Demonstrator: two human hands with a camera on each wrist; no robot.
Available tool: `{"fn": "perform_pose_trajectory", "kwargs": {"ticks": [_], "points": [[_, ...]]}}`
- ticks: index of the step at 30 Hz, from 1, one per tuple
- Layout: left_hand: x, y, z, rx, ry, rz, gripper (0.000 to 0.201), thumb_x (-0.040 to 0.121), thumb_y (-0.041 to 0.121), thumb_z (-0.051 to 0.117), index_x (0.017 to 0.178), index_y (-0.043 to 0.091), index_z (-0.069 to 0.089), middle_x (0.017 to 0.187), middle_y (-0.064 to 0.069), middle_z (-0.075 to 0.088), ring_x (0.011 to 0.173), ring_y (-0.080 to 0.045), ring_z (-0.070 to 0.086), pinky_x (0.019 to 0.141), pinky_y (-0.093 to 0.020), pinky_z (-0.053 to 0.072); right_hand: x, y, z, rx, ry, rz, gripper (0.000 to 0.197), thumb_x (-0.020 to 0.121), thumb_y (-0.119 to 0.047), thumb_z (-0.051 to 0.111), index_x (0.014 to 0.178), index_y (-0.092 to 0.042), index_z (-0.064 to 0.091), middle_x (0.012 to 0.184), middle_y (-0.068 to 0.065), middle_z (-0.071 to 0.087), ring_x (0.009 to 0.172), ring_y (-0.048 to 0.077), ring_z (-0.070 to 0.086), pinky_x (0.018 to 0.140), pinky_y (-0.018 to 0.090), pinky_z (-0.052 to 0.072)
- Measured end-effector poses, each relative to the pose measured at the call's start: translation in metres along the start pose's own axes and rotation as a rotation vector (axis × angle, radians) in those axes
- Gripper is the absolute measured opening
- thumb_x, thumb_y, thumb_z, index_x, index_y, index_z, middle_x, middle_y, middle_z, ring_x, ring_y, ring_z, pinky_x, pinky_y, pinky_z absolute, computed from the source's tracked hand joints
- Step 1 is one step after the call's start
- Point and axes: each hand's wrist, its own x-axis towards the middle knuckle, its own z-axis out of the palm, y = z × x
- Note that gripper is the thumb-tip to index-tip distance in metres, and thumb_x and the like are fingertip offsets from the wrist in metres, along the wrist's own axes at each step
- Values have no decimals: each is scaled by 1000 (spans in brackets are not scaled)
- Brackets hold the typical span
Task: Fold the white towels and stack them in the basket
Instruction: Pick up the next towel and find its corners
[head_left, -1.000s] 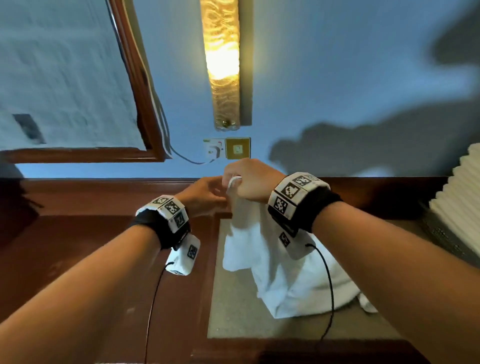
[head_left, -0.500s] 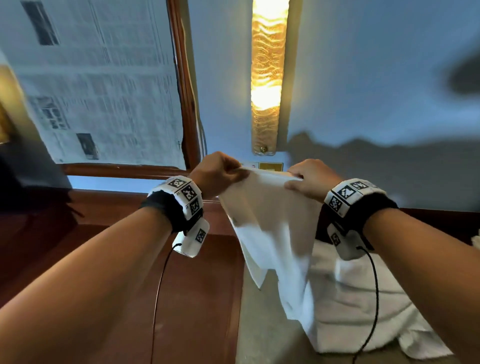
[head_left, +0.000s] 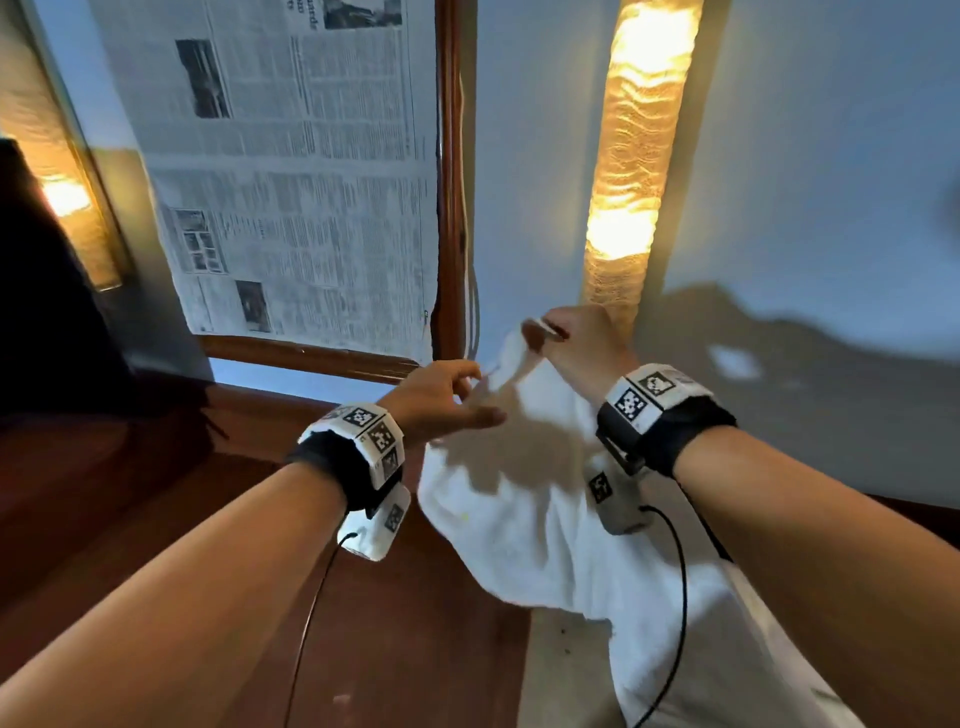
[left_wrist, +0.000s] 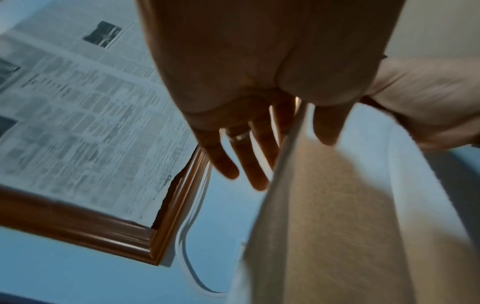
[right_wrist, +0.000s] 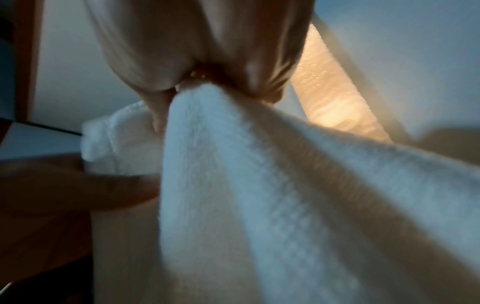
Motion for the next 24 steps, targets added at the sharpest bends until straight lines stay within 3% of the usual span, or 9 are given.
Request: {"fn": "perform_pose_trajectory", "kwargs": {"ticks": [4, 7, 10, 12, 14, 16, 18, 21, 24], "points": [[15, -10, 4, -303, 252, 51, 46, 79, 47, 61, 112, 17, 70, 98, -9, 73, 95, -27, 69, 86, -46, 56, 22, -26, 24, -124, -91, -79, 44, 90, -24, 69, 52, -11, 51, 52, 2, 42, 53, 15, 38, 53, 25, 28], [19, -21, -20, -380, 358, 118, 14, 87, 18, 62, 91, 19, 76, 83, -1, 74, 81, -16, 68, 70, -33, 56, 27, -26, 28, -145, -85, -101, 33, 88, -26, 72, 64, -5, 63, 58, 8, 52, 56, 17, 46, 55, 23, 30], [21, -33, -49, -309, 298, 173, 39, 93, -7, 57, 70, 23, 68, 60, 15, 63, 59, -2, 58, 51, -22, 49, 19, -10, 34, -238, -184, -30, 35, 87, -24, 74, 60, -16, 54, 57, -1, 47, 56, 15, 44, 56, 27, 32], [18, -44, -66, -265, 231, 196, 44, 95, -6, 54, 62, 23, 61, 52, 17, 56, 51, 5, 50, 50, -18, 43, 6, 8, 47, -372, -248, 52, 34, 89, -25, 70, 62, -11, 55, 63, 6, 54, 64, 24, 50, 60, 35, 34], [14, -58, -80, -255, 176, 201, 41, 98, 0, 56, 59, 15, 57, 52, 14, 54, 52, 3, 48, 53, -15, 43, -13, 33, 63, -435, -231, 175, 23, 89, -24, 70, 74, -6, 69, 76, 12, 65, 78, 27, 61, 67, 34, 39], [8, -75, -95, -306, 111, 161, 35, 102, 13, 57, 73, -6, 61, 65, -5, 58, 60, -12, 54, 58, -27, 51, -42, 57, 72, -435, -230, 380, 14, 88, -21, 70, 78, -14, 75, 82, 9, 69, 85, 26, 65, 72, 30, 46], [-2, -92, -107, -393, 44, 129, 38, 104, 21, 54, 88, -14, 60, 73, -15, 57, 65, -20, 55, 59, -37, 53, -74, 69, 74, -469, -263, 574, 22, 91, -20, 66, 68, -22, 68, 85, 10, 70, 89, 29, 67, 73, 31, 47], [-16, -108, -116, -355, 51, 190, 37, 105, 22, 53, 77, 1, 64, 63, -10, 56, 56, -18, 51, 55, -37, 47, -91, 51, 62, -408, -25, 678, 22, 88, -10, 62, 70, -22, 66, 86, 12, 70, 90, 34, 64, 70, 31, 42], [-25, -112, -115, -475, 35, 267, 31, 105, 22, 53, 81, 22, 72, 74, -12, 62, 68, -23, 58, 63, -51, 54, -75, 4, 63, -428, 241, 468, 22, 81, -9, 57, 92, -16, 75, 94, 15, 73, 87, 36, 65, 71, 30, 42]]}}
